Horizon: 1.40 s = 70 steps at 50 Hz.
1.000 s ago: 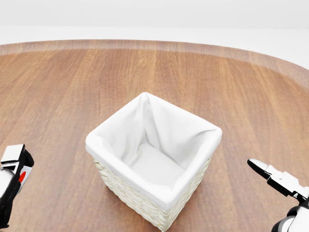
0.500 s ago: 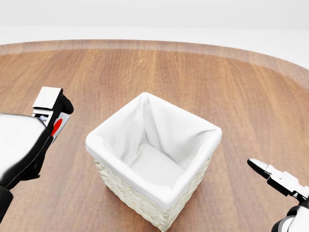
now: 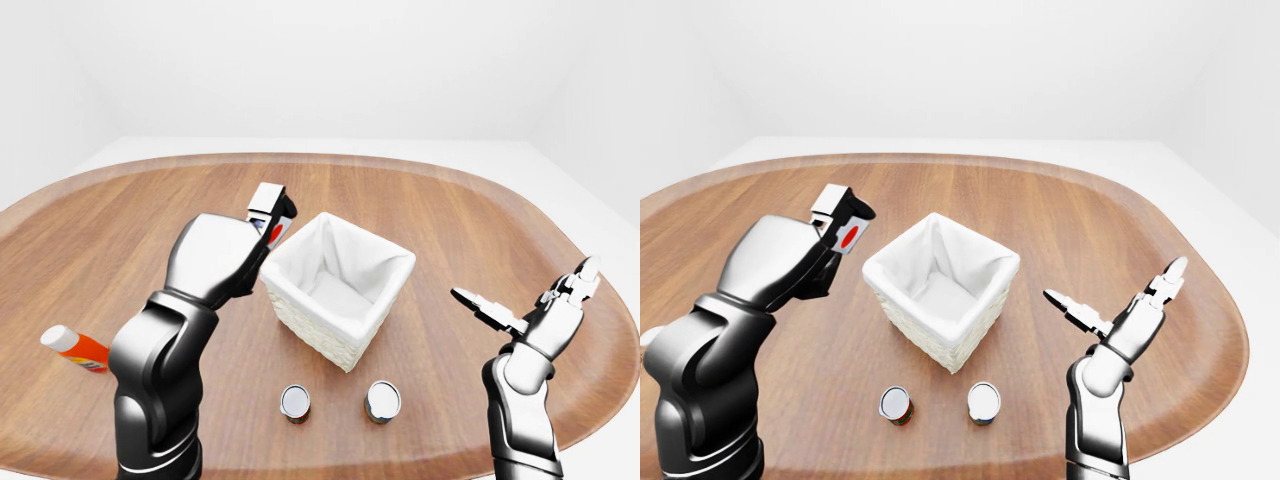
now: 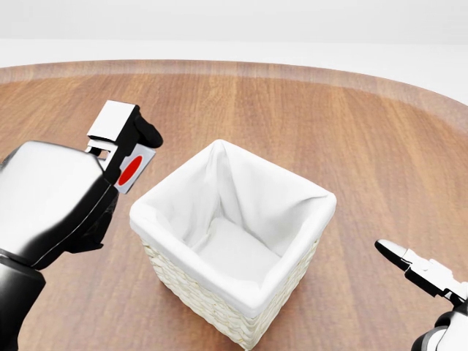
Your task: Pick up the alphabet soup and the cream cheese box, and put them in the basket.
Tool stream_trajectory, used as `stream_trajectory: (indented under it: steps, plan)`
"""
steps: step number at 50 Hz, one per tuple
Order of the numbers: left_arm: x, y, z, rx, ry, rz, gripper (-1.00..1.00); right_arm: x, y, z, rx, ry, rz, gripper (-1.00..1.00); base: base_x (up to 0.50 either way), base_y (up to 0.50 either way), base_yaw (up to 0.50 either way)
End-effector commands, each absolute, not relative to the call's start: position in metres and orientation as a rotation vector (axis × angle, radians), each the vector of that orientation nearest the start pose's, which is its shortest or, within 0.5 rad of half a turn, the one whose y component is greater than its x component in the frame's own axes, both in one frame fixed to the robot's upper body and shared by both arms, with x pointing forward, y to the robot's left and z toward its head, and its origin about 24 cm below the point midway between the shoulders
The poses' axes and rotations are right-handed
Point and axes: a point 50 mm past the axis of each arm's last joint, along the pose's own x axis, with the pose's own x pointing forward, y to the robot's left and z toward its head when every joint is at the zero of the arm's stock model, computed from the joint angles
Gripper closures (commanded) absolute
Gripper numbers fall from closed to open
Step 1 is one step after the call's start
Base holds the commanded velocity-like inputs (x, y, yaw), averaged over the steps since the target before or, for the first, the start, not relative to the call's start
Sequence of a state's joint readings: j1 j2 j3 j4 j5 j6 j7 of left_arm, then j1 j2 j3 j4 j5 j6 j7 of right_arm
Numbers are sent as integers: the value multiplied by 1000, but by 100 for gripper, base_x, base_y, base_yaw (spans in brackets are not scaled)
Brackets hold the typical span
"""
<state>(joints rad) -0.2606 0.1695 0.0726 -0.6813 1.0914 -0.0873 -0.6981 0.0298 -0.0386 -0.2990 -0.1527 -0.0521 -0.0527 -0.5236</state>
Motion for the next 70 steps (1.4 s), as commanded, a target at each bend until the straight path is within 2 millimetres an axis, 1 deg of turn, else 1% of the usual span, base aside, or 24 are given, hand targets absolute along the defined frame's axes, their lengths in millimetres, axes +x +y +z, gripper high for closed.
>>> stream_trajectory:
  steps: [1,4,7,13,15,20,25,27,32,37,39,43,47,51,59,62,65,70]
  plan:
    - [236,128,217,1287,-545,-248,100,220,-251,80,-79,-205,-824,-100,0,0,0]
    - [240,127,212,1261,-524,-281,100,221,-251,79,-78,-205,-824,-100,0,0,0]
    - [240,125,213,1218,-551,-307,100,221,-251,79,-79,-205,-823,-100,0,0,0]
    - [247,118,213,1156,-574,-374,100,221,-251,79,-79,-202,-823,-100,0,0,0]
    - [251,118,216,1121,-592,-389,100,221,-251,79,-80,-202,-824,-100,0,0,0]
    - [256,110,221,992,-650,-473,100,221,-251,78,-80,-201,-824,-100,0,0,0]
    - [266,106,222,899,-644,-530,100,222,-251,78,-80,-201,-823,-100,0,0,0]
    - [269,105,222,889,-638,-542,100,221,-251,79,-80,-201,-823,-100,0,0,0]
    - [277,99,224,775,-626,-593,100,220,-251,80,-78,-203,-824,-100,0,0,0]
    - [285,92,226,728,-617,-634,100,220,-251,80,-77,-205,-825,-100,0,0,0]
    - [293,91,223,731,-597,-644,100,220,-251,79,-76,-204,-825,-100,0,0,0]
    - [304,88,222,680,-581,-680,100,220,-251,79,-76,-203,-826,-100,0,0,0]
    - [310,83,215,664,-559,-712,100,220,-251,80,-75,-203,-826,-100,0,0,0]
    - [317,83,206,665,-527,-727,100,220,-251,79,-75,-203,-825,-100,0,0,0]
    - [323,84,197,650,-464,-730,100,221,-251,79,-77,-202,-825,-100,0,0,0]
    - [326,85,196,613,-440,-735,100,221,-251,78,-79,-202,-824,-100,0,0,0]
    - [330,85,190,581,-384,-743,100,221,-251,80,-79,-200,-824,-100,0,0,0]
    - [333,85,191,556,-349,-737,100,221,-251,80,-79,-199,-825,-100,0,0,0]
